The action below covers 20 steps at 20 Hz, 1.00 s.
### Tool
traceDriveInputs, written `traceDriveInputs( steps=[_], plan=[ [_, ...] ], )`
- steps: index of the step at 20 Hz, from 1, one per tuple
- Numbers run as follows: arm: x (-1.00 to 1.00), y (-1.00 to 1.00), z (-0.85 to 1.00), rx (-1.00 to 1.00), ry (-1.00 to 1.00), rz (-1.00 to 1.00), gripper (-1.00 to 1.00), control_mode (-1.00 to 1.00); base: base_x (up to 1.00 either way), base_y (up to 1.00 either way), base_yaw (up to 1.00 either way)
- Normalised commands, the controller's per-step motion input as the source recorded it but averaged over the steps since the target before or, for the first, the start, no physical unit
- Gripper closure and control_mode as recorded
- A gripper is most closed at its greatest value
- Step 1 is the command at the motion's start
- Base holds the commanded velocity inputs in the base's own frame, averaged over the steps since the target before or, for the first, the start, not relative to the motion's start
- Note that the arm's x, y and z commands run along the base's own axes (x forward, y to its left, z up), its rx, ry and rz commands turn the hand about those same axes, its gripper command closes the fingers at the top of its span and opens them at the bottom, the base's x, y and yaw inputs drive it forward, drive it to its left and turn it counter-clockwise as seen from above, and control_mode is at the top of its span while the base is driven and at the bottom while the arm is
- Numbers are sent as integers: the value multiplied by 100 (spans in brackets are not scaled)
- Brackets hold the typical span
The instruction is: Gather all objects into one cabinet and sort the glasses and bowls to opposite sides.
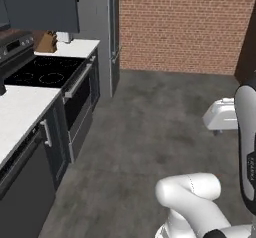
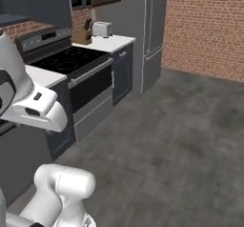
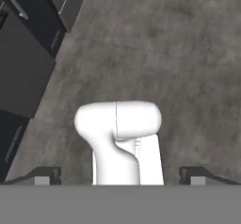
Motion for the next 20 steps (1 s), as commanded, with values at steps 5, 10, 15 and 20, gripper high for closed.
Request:
traceDriveInputs(
  steps=[5, 10, 15, 20],
  plan=[
    [0, 0, 0, 0, 0, 0, -100, 100, 19, -49, 77],
    [0, 0, 0, 0, 0, 0, -100, 100, 0, -3, 100],
    [0, 0, 0, 0, 0, 0, -100, 100, 5, -10, 96],
    [0, 0, 0, 0, 0, 0, -100, 100, 25, -72, 68]
  ],
)
